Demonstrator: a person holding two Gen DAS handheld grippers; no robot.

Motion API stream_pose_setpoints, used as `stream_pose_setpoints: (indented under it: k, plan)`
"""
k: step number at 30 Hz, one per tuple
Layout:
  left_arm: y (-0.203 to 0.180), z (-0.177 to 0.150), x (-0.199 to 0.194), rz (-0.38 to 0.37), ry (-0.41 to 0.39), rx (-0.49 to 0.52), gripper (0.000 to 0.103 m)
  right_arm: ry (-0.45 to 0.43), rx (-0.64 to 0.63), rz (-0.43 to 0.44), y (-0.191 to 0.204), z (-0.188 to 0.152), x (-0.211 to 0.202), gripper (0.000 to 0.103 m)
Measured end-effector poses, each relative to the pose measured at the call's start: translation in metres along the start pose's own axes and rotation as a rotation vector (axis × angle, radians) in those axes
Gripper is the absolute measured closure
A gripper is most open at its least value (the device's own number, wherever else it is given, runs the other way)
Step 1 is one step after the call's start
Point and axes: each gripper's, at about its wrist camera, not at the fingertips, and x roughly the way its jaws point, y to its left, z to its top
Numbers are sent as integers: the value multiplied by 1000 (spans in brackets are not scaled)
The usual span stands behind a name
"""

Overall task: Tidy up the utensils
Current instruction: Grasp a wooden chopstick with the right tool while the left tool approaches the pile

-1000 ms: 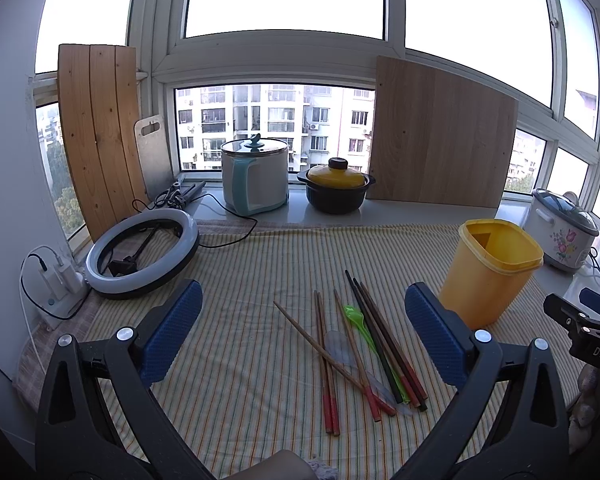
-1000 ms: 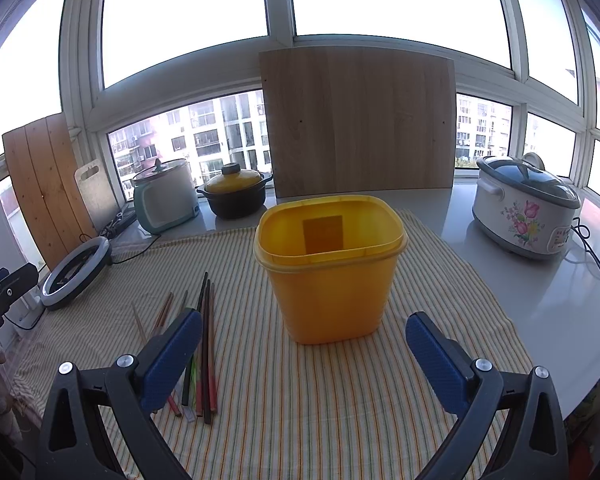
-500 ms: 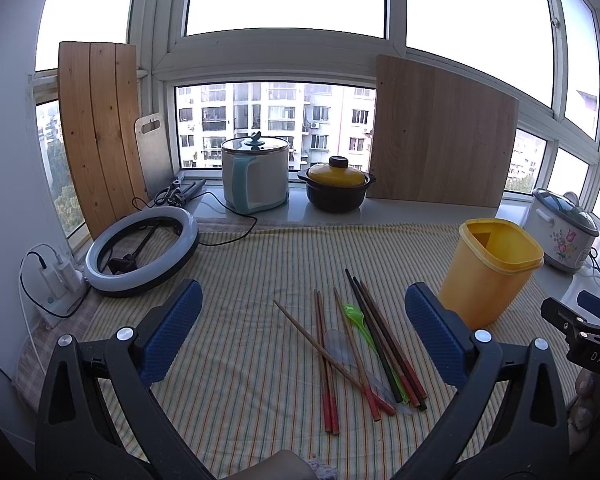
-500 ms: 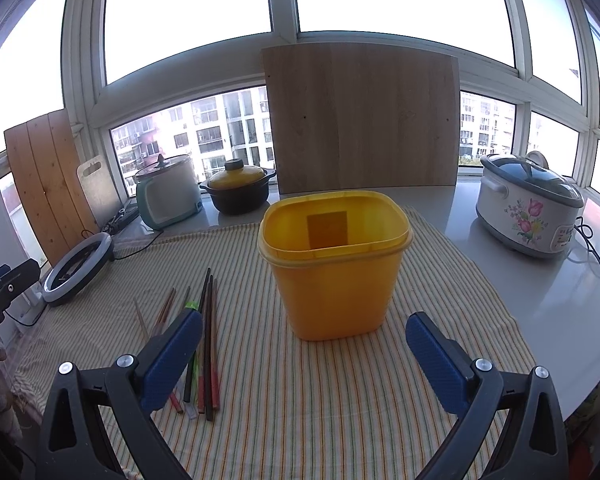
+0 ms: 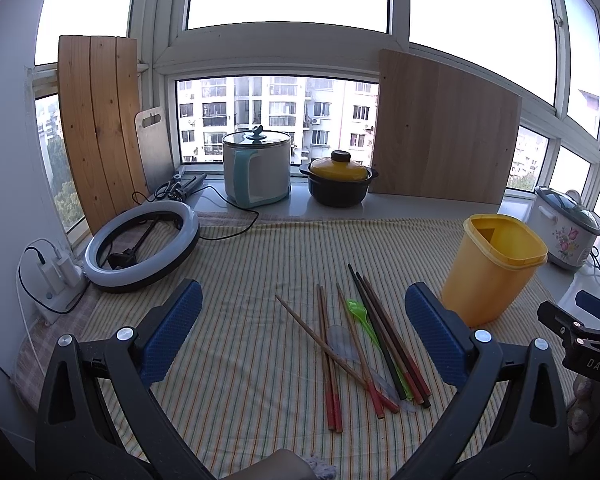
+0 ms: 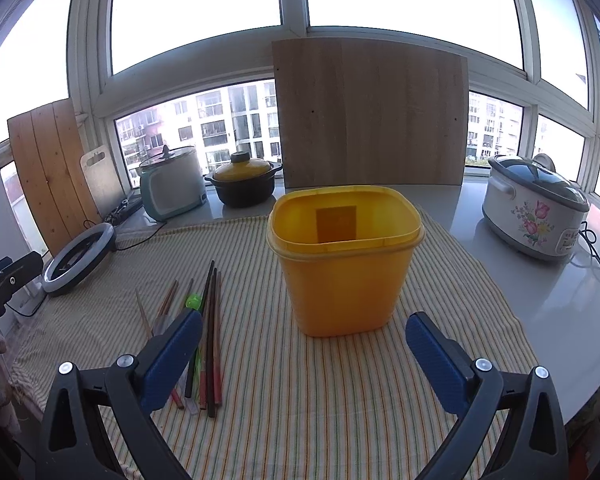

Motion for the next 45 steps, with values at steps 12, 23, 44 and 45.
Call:
stream_pose_setpoints:
  k: [12,23,44,45]
  plan:
    - [30,-17,33,-36,135,-55,0,5,-124,137,26,-7,17,1]
    - [54,-43,79,-187,299,-191,25,195,-159,303,56,-17,67,26]
    - [68,-55,174,-338,535,-398,56,532,-24,511,105,0,175,75]
    - [69,-55,177,-342,538,-409,59,546,-2,520,105,1,181,77]
